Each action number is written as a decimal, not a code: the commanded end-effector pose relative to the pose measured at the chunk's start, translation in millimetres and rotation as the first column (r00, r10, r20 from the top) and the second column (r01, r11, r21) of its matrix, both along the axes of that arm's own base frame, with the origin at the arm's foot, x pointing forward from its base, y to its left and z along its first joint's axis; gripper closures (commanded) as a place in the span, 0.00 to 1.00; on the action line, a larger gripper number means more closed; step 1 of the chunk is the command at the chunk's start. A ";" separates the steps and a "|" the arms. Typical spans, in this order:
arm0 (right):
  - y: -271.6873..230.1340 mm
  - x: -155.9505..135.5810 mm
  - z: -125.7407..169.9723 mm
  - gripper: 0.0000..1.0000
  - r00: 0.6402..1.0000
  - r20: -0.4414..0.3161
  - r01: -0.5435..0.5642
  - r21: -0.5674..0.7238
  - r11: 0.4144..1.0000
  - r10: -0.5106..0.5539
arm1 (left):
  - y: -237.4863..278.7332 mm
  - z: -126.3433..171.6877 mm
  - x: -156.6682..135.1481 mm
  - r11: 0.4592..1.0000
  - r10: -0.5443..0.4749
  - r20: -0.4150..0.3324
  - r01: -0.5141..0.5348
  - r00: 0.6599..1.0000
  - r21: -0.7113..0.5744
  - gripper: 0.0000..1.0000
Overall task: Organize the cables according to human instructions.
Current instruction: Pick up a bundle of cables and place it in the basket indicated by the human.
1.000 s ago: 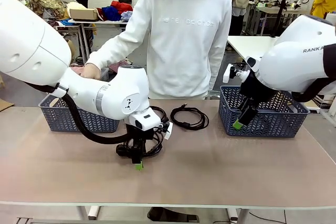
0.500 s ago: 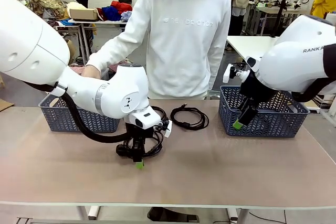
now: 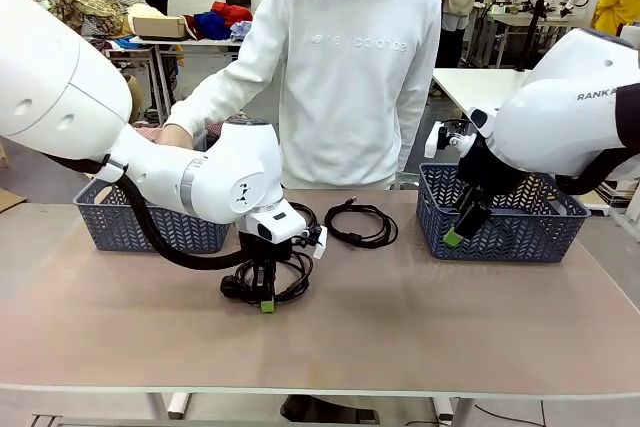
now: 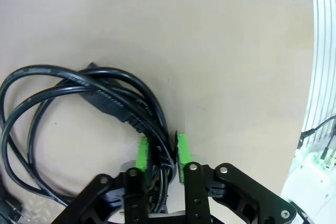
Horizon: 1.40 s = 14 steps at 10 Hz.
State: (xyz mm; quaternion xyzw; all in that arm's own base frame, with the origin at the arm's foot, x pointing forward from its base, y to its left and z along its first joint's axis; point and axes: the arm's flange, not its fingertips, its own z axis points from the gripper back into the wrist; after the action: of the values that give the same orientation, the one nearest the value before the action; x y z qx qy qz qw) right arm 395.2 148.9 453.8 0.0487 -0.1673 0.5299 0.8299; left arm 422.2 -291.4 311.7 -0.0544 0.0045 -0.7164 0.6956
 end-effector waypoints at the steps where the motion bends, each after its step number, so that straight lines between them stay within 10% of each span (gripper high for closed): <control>1: 0.0 0.2 0.9 0.00 1.000 0.006 0.009 0.002 1.000 -0.009 | 3.2 -3.0 -6.8 1.000 0.007 -0.020 -0.007 1.000 0.007 1.00; 6: 0.0 0.2 0.9 0.00 1.000 0.006 0.009 0.002 1.000 -0.009 | 2.8 14.0 -16.9 0.999 0.036 0.023 -0.036 0.999 0.009 1.00; 14: 0.0 0.2 0.9 0.00 1.000 0.006 0.009 0.002 1.000 -0.009 | 23.3 177.1 4.8 0.999 0.020 0.187 -0.028 0.982 0.039 1.00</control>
State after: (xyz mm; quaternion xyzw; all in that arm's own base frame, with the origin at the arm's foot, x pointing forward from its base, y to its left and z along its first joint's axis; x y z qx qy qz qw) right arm 395.1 149.0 453.8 0.0487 -0.1674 0.5300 0.8299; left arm 415.4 -277.4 475.6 0.0141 -0.0456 -0.7043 0.7083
